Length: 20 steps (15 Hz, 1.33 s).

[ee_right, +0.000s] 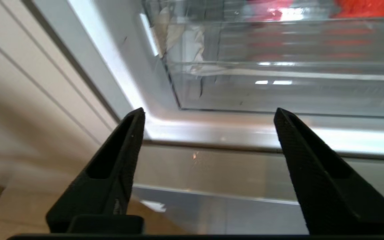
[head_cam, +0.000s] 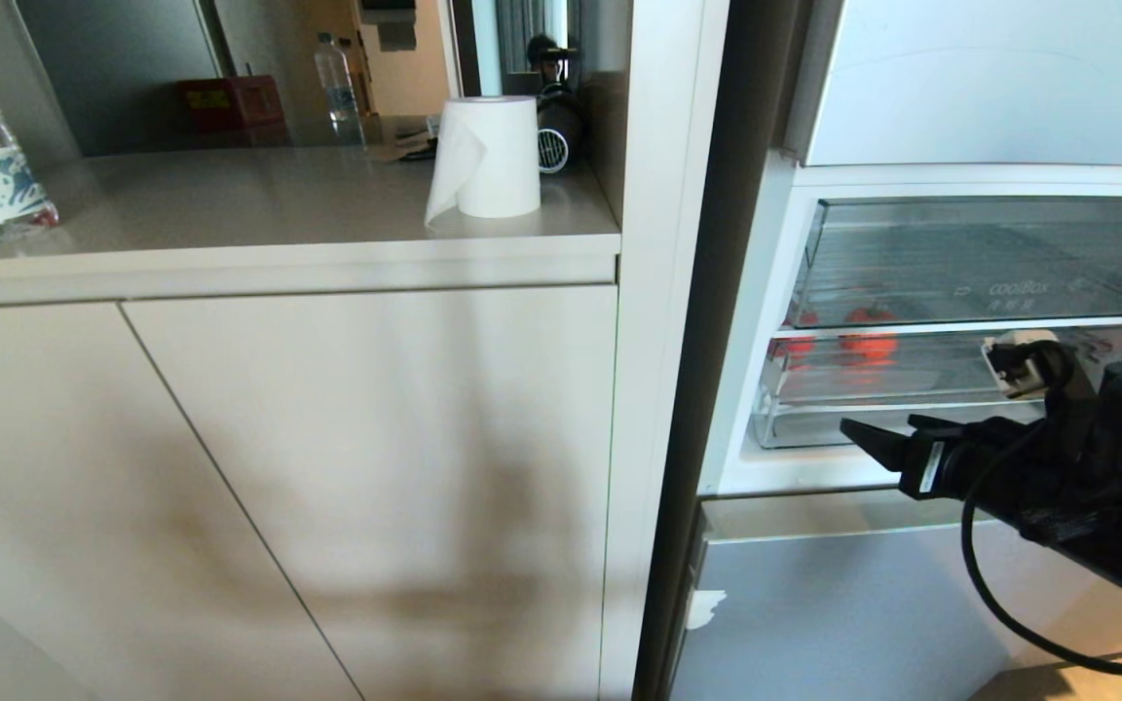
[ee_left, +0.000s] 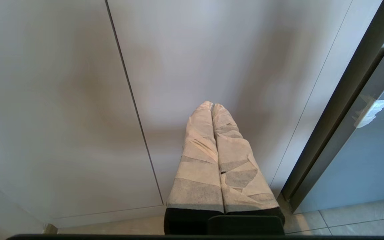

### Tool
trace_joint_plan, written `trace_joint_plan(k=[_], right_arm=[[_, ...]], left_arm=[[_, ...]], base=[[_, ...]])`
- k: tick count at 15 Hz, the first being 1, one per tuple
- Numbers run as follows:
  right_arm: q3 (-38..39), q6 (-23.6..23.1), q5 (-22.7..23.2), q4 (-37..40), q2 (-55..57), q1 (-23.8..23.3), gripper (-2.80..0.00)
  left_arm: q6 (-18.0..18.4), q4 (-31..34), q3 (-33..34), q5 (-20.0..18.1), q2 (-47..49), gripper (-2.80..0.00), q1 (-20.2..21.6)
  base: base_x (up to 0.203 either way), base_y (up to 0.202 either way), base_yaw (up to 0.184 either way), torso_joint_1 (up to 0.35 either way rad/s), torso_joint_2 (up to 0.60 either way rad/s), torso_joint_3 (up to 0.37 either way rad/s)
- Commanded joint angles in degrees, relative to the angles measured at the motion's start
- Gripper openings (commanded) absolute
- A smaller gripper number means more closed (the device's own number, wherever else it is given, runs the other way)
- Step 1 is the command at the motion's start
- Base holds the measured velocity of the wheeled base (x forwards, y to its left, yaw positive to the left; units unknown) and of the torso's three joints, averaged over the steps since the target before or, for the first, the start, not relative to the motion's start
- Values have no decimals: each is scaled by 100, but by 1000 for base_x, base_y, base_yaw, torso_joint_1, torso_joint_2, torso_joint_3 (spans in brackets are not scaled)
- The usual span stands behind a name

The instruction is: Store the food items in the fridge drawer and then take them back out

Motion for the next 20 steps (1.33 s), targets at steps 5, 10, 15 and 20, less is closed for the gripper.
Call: trace_joint_plan(k=[5, 10, 15, 20], right_arm=[[3, -105, -56, -1445, 1134, 111, 0], [-369, -92, -236, -1475, 1464, 232, 0], [-661, -70, -425, -1482, 1642, 352, 0], [-929, -61, -900, -1535, 1827, 493, 0]], left_arm=[[2, 0, 0, 0, 9, -280, 0], [2, 0, 0, 0, 9, -280, 0], [2, 0, 0, 0, 9, -280, 0], [2, 0, 0, 0, 6, -280, 0]], base=[[0, 0, 0, 0, 0, 0], [0, 0, 0, 0, 0, 0], [0, 0, 0, 0, 0, 0], [0, 0, 0, 0, 0, 0]])
